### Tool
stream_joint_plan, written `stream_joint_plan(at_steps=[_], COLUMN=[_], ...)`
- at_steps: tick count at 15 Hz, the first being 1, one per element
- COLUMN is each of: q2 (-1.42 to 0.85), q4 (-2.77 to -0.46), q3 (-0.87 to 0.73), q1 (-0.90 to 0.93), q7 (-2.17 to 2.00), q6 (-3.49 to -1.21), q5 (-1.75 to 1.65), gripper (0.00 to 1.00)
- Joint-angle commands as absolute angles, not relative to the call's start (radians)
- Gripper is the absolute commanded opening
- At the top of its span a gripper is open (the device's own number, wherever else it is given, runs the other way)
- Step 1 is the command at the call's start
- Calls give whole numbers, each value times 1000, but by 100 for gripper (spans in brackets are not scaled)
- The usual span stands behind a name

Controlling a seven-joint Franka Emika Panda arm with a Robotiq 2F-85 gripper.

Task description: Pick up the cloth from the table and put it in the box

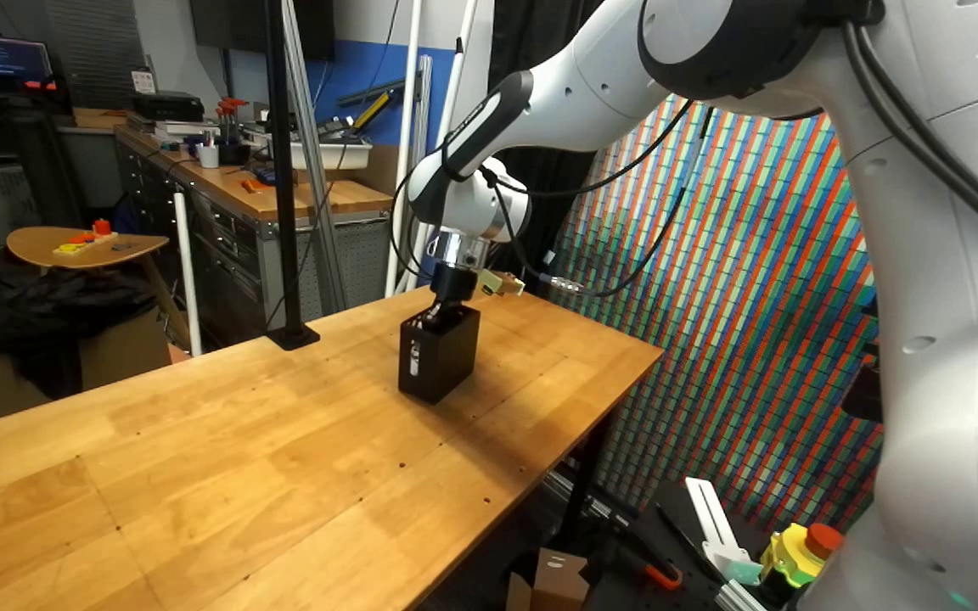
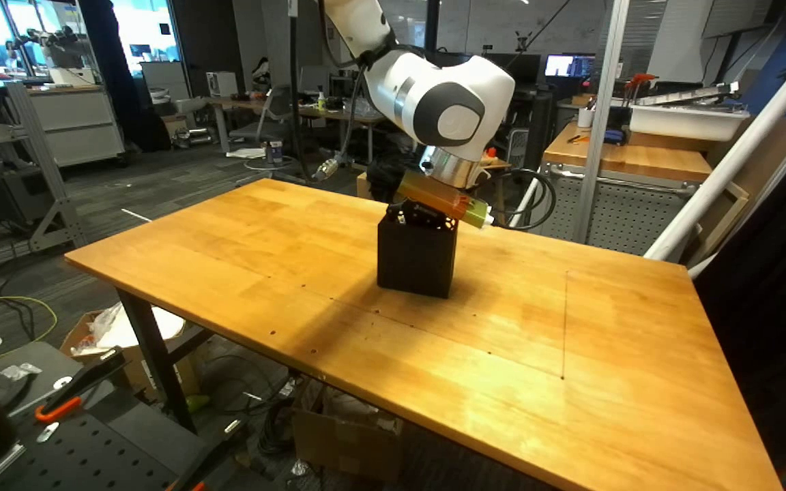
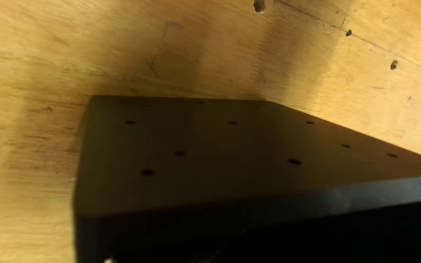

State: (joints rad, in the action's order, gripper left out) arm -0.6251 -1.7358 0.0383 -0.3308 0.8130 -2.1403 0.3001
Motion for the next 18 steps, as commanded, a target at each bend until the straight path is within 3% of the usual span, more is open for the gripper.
stream_joint_plan(at_steps=[1, 18], q2=[-584, -531], q4=[-1738, -1637], q3=[27, 2], q1=[-325, -260], q7=[811, 780], q6=[-2116, -2083], q5=[274, 119], gripper=[0, 0])
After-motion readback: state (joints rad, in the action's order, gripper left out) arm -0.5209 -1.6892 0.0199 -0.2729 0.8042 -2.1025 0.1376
